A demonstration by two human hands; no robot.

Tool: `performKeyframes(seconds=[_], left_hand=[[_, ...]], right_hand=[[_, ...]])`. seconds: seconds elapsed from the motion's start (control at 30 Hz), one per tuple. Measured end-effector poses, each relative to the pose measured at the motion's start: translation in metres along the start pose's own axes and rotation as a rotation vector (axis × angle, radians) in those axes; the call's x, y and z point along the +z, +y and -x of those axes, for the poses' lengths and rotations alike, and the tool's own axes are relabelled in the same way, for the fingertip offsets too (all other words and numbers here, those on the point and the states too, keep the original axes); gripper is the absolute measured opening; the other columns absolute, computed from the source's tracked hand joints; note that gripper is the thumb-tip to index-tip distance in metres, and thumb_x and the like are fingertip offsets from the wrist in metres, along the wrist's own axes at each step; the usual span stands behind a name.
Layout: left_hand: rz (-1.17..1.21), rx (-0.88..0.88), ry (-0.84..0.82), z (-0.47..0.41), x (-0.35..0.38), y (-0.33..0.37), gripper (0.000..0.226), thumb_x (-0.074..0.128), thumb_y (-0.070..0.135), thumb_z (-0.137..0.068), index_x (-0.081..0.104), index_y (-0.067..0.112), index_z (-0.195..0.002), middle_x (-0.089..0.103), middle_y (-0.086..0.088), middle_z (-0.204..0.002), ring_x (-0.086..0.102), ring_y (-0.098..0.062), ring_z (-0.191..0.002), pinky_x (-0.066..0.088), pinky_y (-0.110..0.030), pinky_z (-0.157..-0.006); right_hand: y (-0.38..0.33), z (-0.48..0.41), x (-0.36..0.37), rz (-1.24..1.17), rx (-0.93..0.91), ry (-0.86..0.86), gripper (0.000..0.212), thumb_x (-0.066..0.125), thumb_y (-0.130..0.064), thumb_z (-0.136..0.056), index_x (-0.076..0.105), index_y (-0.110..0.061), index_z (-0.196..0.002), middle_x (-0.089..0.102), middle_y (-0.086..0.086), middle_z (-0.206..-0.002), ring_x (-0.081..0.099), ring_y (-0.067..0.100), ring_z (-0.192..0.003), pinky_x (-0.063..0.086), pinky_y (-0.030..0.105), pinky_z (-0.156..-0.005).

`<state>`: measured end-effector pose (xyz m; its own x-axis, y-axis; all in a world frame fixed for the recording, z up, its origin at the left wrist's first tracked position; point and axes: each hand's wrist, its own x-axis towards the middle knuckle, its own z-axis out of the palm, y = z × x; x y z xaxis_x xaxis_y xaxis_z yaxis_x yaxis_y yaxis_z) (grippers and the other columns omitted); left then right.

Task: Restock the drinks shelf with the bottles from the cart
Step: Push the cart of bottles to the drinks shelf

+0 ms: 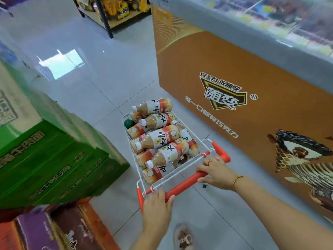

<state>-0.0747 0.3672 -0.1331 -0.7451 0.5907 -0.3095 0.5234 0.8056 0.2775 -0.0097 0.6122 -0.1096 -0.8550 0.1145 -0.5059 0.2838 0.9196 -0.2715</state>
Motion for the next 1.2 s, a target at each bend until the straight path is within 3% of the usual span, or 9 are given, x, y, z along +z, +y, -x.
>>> performKeyframes(seconds=[0.2, 0.33, 0.47, 0.6, 0.73, 0.87, 1.03, 1.2], left_hand=[[0.034, -0.041, -0.015, -0.060, -0.021, 0.019, 0.043, 0.025, 0.062, -0.090, 0.053, 0.030, -0.095, 0.059, 0.013, -0.091, 0.055, -0.005, -0.081, 0.049, -0.022, -0.077], [0.061, -0.079, -0.008, -0.103, -0.035, 0.030, 0.044, 0.024, 0.063, -0.089, 0.053, 0.030, -0.096, 0.058, 0.014, -0.091, 0.055, -0.004, -0.081, 0.049, -0.019, -0.076], [0.074, -0.130, 0.006, -0.153, -0.048, 0.033, 0.043, 0.027, 0.063, -0.089, 0.055, 0.030, -0.091, 0.058, 0.014, -0.086, 0.055, -0.004, -0.078, 0.051, -0.022, -0.075], [0.062, -0.176, 0.044, -0.213, -0.069, 0.032, 0.041, 0.026, 0.061, -0.090, 0.053, 0.031, -0.090, 0.056, 0.015, -0.083, 0.052, -0.002, -0.076, 0.043, -0.015, -0.070], [0.061, -0.209, 0.079, -0.275, -0.096, 0.017, 0.046, 0.024, 0.062, -0.089, 0.055, 0.029, -0.091, 0.056, 0.014, -0.082, 0.052, -0.003, -0.075, 0.041, -0.017, -0.070], [0.052, -0.227, 0.100, -0.336, -0.127, -0.010, 0.039, 0.030, 0.057, -0.092, 0.054, 0.027, -0.090, 0.050, 0.014, -0.078, 0.048, -0.005, -0.071, 0.034, -0.020, -0.068], [0.040, -0.269, 0.130, -0.409, -0.155, -0.043, 0.044, 0.027, 0.058, -0.093, 0.055, 0.025, -0.090, 0.058, 0.010, -0.080, 0.055, -0.010, -0.074, 0.047, -0.027, -0.073], [0.063, -0.344, 0.148, -0.485, -0.183, -0.068, 0.043, 0.028, 0.058, -0.093, 0.056, 0.025, -0.091, 0.060, 0.010, -0.081, 0.058, -0.010, -0.076, 0.051, -0.030, -0.074]], right_hand=[[0.035, -0.053, -0.045, -0.032, -0.035, -0.018, 0.040, 0.038, -0.064, -0.086, 0.053, -0.036, -0.111, 0.036, -0.013, -0.094, 0.030, 0.008, -0.092, 0.021, 0.026, -0.092], [0.057, -0.094, -0.074, -0.031, -0.076, -0.037, 0.036, 0.043, -0.061, -0.087, 0.054, -0.036, -0.110, 0.039, -0.012, -0.095, 0.031, 0.008, -0.092, 0.024, 0.031, -0.094], [0.074, -0.145, -0.111, -0.003, -0.137, -0.057, 0.059, 0.027, -0.076, -0.074, 0.053, -0.036, -0.109, 0.039, -0.012, -0.094, 0.033, 0.009, -0.093, 0.023, 0.031, -0.092], [0.087, -0.210, -0.152, 0.006, -0.196, -0.051, 0.038, 0.044, -0.060, -0.087, 0.054, -0.033, -0.112, 0.039, -0.010, -0.095, 0.039, 0.012, -0.101, 0.025, 0.034, -0.098], [0.087, -0.276, -0.193, 0.026, -0.245, -0.050, 0.037, 0.045, -0.056, -0.089, 0.055, -0.031, -0.114, 0.039, -0.009, -0.097, 0.042, 0.016, -0.106, 0.025, 0.036, -0.096], [0.078, -0.345, -0.229, 0.050, -0.282, -0.041, 0.037, 0.044, -0.056, -0.089, 0.055, -0.031, -0.114, 0.053, -0.003, -0.107, 0.044, 0.019, -0.110, 0.027, 0.039, -0.098], [0.066, -0.429, -0.277, 0.109, -0.318, -0.065, 0.038, 0.044, -0.057, -0.089, 0.054, -0.031, -0.116, 0.056, -0.001, -0.114, 0.045, 0.020, -0.114, 0.030, 0.043, -0.102], [0.058, -0.517, -0.326, 0.133, -0.358, -0.063, 0.038, 0.046, -0.057, -0.088, 0.055, -0.032, -0.115, 0.055, -0.003, -0.113, 0.042, 0.019, -0.114, 0.026, 0.038, -0.101]])
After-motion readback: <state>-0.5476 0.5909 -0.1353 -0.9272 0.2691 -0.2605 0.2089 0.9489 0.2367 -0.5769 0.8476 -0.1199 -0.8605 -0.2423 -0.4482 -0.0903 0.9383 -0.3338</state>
